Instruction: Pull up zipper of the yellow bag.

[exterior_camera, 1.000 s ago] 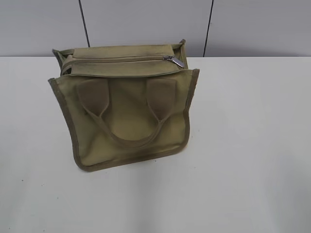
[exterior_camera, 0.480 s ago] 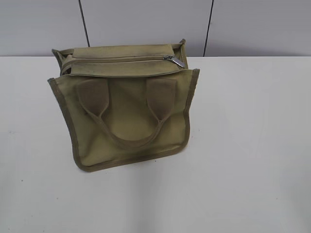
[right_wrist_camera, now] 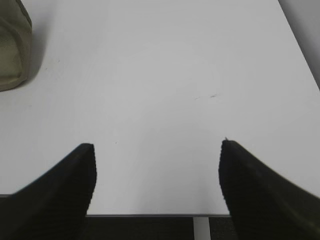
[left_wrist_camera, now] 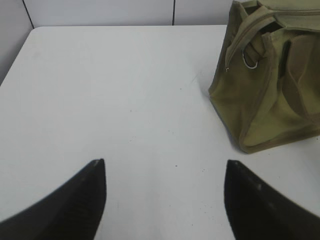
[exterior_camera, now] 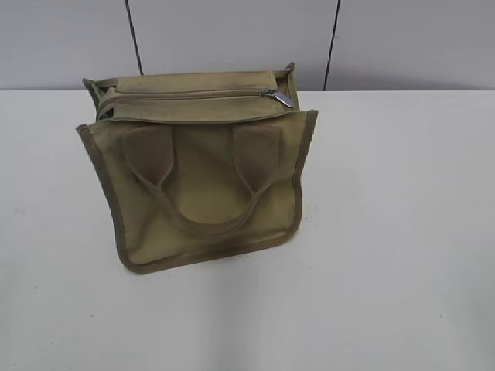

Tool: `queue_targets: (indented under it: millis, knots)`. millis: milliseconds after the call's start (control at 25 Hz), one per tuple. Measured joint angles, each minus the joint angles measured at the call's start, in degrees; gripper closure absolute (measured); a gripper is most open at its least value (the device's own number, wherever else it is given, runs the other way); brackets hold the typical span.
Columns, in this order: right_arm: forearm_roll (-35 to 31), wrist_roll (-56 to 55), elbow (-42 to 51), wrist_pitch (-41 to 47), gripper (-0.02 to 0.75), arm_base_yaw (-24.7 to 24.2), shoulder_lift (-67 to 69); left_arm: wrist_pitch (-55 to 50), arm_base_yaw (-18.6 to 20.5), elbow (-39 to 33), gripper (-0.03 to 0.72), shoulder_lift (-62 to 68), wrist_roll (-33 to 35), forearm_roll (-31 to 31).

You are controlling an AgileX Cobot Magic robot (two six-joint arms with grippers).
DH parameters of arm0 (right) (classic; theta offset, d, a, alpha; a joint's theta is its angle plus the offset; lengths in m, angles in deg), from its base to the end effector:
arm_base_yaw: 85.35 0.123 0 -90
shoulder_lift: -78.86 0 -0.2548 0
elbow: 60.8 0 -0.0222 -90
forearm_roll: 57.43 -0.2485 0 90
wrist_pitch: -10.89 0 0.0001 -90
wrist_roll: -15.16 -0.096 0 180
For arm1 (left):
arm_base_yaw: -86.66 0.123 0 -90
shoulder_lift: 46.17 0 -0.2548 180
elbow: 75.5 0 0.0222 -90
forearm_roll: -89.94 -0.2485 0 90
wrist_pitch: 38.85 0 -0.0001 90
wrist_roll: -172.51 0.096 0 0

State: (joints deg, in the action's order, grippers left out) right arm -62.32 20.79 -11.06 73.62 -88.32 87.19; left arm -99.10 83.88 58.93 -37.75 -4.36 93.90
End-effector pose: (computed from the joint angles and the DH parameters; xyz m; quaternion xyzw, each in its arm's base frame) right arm 0.0296 0.0058 0.2612 -0.0219 0.8684 0.0055 0.4953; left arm 0.0230 -0.0069 0.2850 0.0452 0.8381 -0.0328 0.5427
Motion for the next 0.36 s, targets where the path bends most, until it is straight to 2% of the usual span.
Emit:
queue_targets:
  millis: [360]
  knots:
    - [0.0,0.0,0.0,-0.1,0.156,0.0,0.0,0.0,0.1,0.0,0.139,0.0,0.0,0.0]
